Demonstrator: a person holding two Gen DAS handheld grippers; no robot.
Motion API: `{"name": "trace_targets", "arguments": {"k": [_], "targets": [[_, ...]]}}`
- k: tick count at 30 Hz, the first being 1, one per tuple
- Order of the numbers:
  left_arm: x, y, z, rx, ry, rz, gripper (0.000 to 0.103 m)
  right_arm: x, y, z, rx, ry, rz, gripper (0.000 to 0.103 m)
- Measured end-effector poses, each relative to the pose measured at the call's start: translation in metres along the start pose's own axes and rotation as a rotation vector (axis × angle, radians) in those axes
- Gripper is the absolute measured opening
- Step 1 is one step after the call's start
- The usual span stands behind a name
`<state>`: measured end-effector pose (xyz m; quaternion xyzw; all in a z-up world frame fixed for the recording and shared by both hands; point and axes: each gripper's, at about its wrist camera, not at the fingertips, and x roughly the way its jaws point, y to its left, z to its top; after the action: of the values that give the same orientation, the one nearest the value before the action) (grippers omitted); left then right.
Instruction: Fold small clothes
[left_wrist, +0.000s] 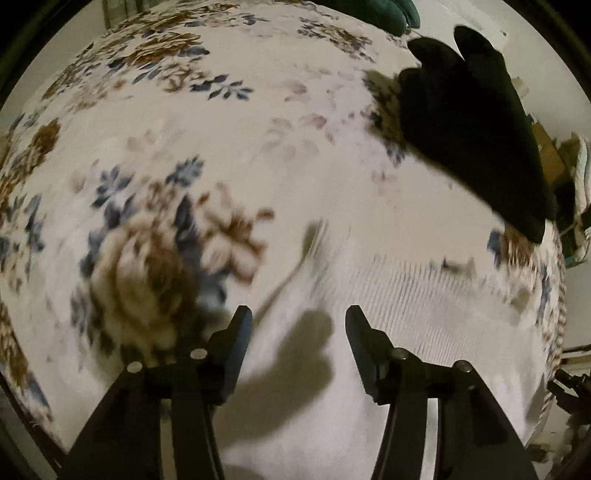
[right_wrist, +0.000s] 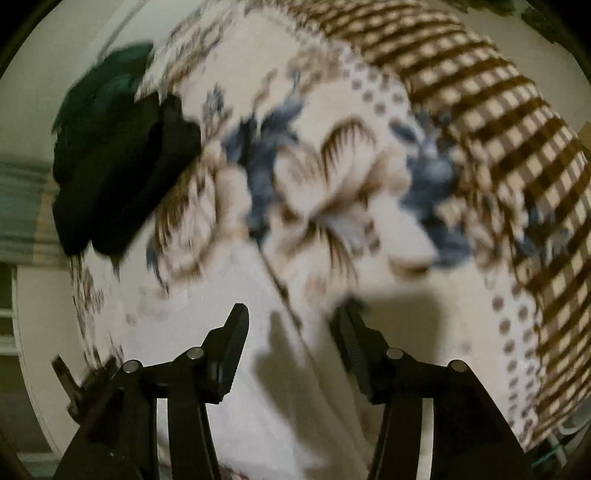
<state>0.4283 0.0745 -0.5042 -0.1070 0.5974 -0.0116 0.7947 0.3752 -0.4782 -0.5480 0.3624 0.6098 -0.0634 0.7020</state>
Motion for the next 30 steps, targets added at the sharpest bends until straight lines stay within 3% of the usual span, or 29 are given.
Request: {"name": "trace_targets", "arguments": {"k": [2,4,8,12,14,15,16,18,20,21,22,24,25,27,28,30], "targets": [[0.001,0.001,-0.014,0.02,0.016,0.02,0.05,0.013,-0.001,-0.015,-0.039,0.065,-0.025,0.054],[0.009,-0.003,-0.022,0.037,0.036,0.043,0.05,0.017,0.0,-0.027,-0.065,0.051,-0.043,0.008],[0.009,-0.005,-0.031,0.037,0.041,0.043,0.05,-0.006,-0.013,-0.037,-0.036,-0.073,-0.132,0.006],[0.003,-0.012,-0.031,0.055,0.025,0.051,0.05,0.004,-0.022,-0.036,-0.015,0.016,-0.1,0.007],[-0.001,-0.015,-0.031,0.061,0.014,0.048,0.05,0.007,-0.016,-0.03,-0.026,0.042,-0.05,0.022],[-0.002,-0.016,-0.031,0.067,0.01,0.051,0.05,0.007,-0.013,-0.027,-0.037,0.038,-0.043,0.045],[-0.002,-0.018,-0.031,0.07,0.009,0.051,0.05,0.008,-0.01,-0.024,-0.048,0.028,-0.04,0.06],[0.0,-0.019,-0.032,0.073,0.013,0.053,0.05,0.022,-0.005,-0.015,-0.07,0.044,-0.057,0.066],[0.002,-0.021,-0.03,0.072,0.015,0.05,0.05,0.042,-0.002,-0.009,-0.097,0.072,-0.047,0.063],[0.002,-0.022,-0.03,0.073,0.016,0.05,0.05,0.048,0.002,-0.01,-0.117,0.08,-0.022,0.033],[0.001,-0.022,-0.03,0.075,0.014,0.047,0.05,0.056,0.006,-0.01,-0.127,0.112,0.005,0.015],[0.0,-0.02,-0.031,0.078,0.01,0.037,0.05,0.054,0.009,-0.013,-0.092,0.152,0.175,0.015],[0.0,-0.019,-0.032,0.08,0.011,0.034,0.05,0.05,0.003,-0.014,-0.03,0.18,0.338,0.015],[0.002,-0.016,-0.032,0.076,0.019,0.022,0.05,0.05,-0.02,-0.012,0.116,0.205,0.495,0.015],[0.003,-0.015,-0.032,0.074,0.024,0.022,0.05,0.053,-0.042,-0.011,0.214,0.197,0.519,0.015],[0.004,-0.013,-0.033,0.067,0.034,0.018,0.05,0.057,-0.073,-0.007,0.293,0.166,0.416,0.015]]}}
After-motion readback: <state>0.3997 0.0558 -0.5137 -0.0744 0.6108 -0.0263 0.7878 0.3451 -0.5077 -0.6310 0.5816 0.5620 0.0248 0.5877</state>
